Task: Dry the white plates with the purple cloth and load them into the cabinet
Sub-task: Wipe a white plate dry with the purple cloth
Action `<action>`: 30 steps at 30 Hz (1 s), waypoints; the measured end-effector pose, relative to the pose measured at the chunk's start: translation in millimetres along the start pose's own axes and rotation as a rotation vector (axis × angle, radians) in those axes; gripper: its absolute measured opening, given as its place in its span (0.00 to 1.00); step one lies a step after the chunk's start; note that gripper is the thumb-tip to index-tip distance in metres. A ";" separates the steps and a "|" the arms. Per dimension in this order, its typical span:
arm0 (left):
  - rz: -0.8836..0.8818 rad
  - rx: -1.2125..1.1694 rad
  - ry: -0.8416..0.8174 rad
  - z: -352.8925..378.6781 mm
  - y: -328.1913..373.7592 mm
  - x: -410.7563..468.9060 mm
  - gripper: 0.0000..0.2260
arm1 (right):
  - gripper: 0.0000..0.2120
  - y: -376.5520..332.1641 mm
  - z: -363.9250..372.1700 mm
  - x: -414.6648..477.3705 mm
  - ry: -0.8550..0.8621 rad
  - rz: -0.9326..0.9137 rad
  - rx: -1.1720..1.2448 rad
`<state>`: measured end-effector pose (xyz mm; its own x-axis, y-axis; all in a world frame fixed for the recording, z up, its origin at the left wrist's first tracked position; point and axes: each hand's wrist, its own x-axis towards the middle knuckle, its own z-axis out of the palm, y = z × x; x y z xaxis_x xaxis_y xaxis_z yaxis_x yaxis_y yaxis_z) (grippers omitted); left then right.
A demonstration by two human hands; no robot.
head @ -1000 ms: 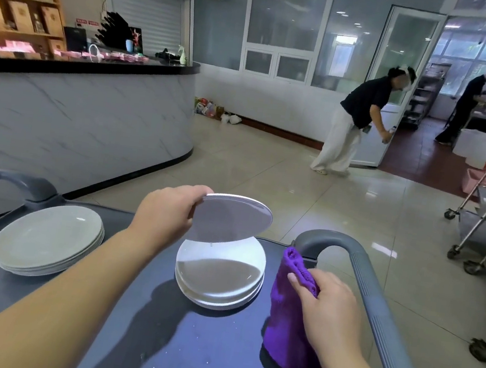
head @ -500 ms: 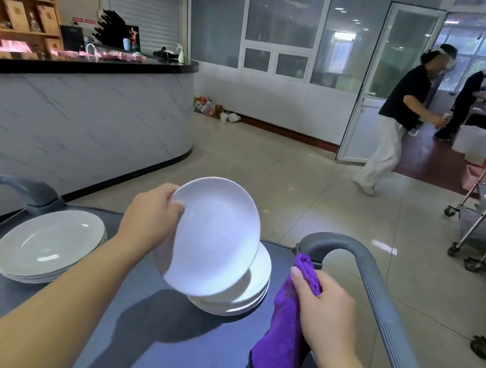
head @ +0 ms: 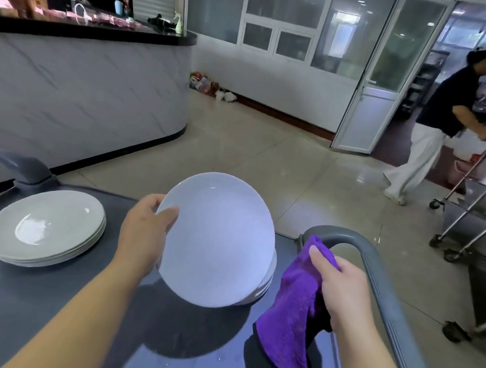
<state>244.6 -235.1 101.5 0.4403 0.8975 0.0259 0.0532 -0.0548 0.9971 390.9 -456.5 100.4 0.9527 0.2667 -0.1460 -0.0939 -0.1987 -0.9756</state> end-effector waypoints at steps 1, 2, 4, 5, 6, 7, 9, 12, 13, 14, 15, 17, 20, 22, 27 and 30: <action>0.014 -0.027 0.008 0.0 1.2 -3.5 0.05 | 0.17 -4.2 0.2 -0.6 0.016 -0.033 -0.001; 0.027 -0.051 0.014 0.2 1.8 -6.2 0.05 | 0.18 -9.7 1.0 -1.7 0.039 -0.078 -0.020; 0.046 -0.077 0.024 0.6 4.2 -11.9 0.06 | 0.21 -18.3 2.7 -1.2 0.089 -0.192 -0.079; 0.058 -0.086 0.024 1.1 5.7 -14.5 0.06 | 0.22 -22.0 3.6 -0.2 0.109 -0.249 -0.108; 0.074 -0.094 0.023 1.2 7.2 -16.9 0.07 | 0.22 -25.8 5.0 -0.2 0.130 -0.304 -0.139; 0.090 -0.100 0.018 1.6 9.2 -19.6 0.08 | 0.23 -27.8 6.0 0.9 0.154 -0.362 -0.165; 0.115 -0.108 0.001 2.6 11.2 -24.3 0.08 | 0.20 -31.1 9.6 4.3 0.228 -0.461 -0.200; 0.111 -0.128 -0.032 7.4 10.9 -31.4 0.07 | 0.12 -45.2 19.2 -0.5 0.284 -0.568 -0.194; 0.105 -0.139 -0.042 9.5 11.0 -33.7 0.06 | 0.10 -50.5 22.4 -3.1 0.224 -0.609 -0.217; 0.095 -0.154 -0.049 11.8 11.3 -35.6 0.06 | 0.08 -54.1 25.2 -4.7 0.108 -0.638 -0.276; 0.087 -0.168 -0.052 13.5 11.7 -36.8 0.06 | 0.04 -54.3 28.2 -5.8 -0.051 -0.634 -0.353; 0.086 -0.171 -0.063 15.3 13.5 -38.0 0.06 | 0.11 -48.2 33.5 -7.4 -0.359 -0.544 -0.446; 0.063 -0.202 -0.076 16.6 13.2 -38.6 0.06 | 0.16 -38.8 33.2 -0.1 -0.406 -0.489 -0.433; 0.039 -0.238 -0.093 18.6 12.1 -39.1 0.06 | 0.14 -36.1 32.0 3.8 -0.214 -0.644 -0.596; 0.050 -0.256 -0.128 26.3 16.0 -39.9 0.07 | 0.19 -28.9 51.5 0.0 0.273 -0.845 -0.848; 0.054 -0.296 -0.117 26.1 18.4 -39.4 0.10 | 0.31 -22.5 54.6 4.7 0.285 -0.817 -0.866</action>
<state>251.7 -282.9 116.9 0.5362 0.8395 0.0878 -0.2286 0.0443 0.9725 381.8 -399.3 112.6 0.6809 0.4127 0.6050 0.6810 -0.6606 -0.3160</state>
